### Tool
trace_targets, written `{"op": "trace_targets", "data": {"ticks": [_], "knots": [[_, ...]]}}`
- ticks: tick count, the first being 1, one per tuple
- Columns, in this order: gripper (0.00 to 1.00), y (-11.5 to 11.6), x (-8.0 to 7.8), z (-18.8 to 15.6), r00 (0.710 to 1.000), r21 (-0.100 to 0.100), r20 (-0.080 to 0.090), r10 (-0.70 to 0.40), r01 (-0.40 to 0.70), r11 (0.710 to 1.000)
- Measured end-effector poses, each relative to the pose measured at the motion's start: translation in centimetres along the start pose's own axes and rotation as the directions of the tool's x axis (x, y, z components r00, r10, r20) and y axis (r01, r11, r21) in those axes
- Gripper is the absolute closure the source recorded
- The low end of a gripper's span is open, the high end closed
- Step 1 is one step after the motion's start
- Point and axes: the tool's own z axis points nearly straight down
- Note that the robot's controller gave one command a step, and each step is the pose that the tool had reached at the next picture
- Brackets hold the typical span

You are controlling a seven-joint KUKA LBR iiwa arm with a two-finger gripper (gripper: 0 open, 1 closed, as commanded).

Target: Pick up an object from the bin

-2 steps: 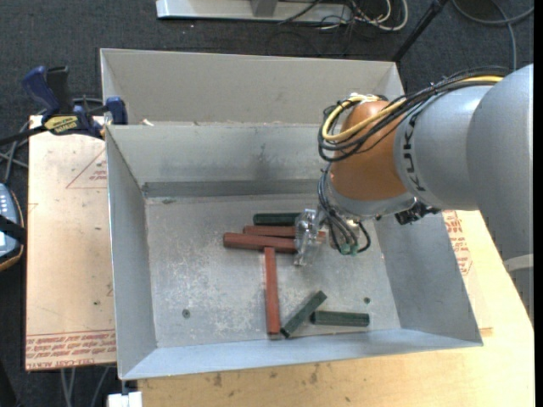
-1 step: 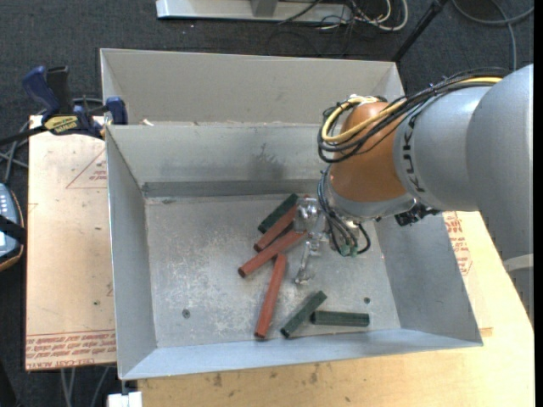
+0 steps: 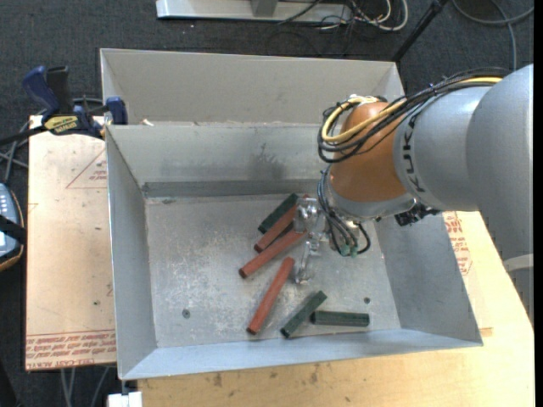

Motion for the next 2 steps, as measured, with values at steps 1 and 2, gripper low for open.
{"op": "trace_targets", "data": {"ticks": [1, 2], "knots": [[0.00, 2.9, 2.4, 0.1, 1.000, 0.002, 0.003, -0.009, 0.009, 1.000], [1.00, 7.8, -5.1, -0.8, 1.000, 0.000, -0.001, 0.001, -0.001, 1.000]]}}
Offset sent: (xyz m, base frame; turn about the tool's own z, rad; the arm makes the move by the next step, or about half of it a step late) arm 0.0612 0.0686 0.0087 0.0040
